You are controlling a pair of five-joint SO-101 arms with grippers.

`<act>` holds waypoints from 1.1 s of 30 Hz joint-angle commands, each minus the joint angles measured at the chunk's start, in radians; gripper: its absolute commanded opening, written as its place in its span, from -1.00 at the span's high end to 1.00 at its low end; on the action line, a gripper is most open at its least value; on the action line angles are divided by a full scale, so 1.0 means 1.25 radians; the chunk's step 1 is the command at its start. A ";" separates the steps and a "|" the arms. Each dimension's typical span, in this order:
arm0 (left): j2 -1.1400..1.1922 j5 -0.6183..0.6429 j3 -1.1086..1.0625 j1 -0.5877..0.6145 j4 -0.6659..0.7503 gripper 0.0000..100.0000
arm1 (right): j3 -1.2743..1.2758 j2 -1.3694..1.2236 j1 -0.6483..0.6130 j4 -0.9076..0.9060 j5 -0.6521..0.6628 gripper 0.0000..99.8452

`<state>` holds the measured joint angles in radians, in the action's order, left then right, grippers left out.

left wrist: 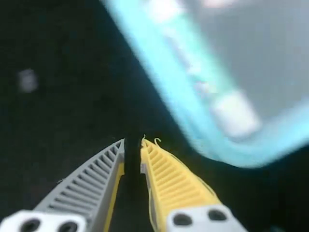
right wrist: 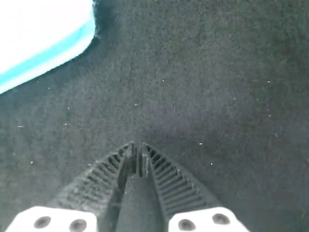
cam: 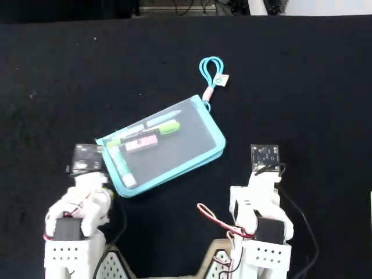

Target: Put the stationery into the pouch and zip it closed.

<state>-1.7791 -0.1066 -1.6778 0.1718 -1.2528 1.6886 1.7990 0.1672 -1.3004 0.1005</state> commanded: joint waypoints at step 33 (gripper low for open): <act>-0.042 0.005 -0.017 0.068 -0.007 0.91 | -0.003 0.078 -0.066 -0.007 -0.002 0.98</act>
<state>-1.8220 -0.1051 -1.6778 0.2762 -1.2528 1.6886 1.7990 0.0721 -1.3004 0.1005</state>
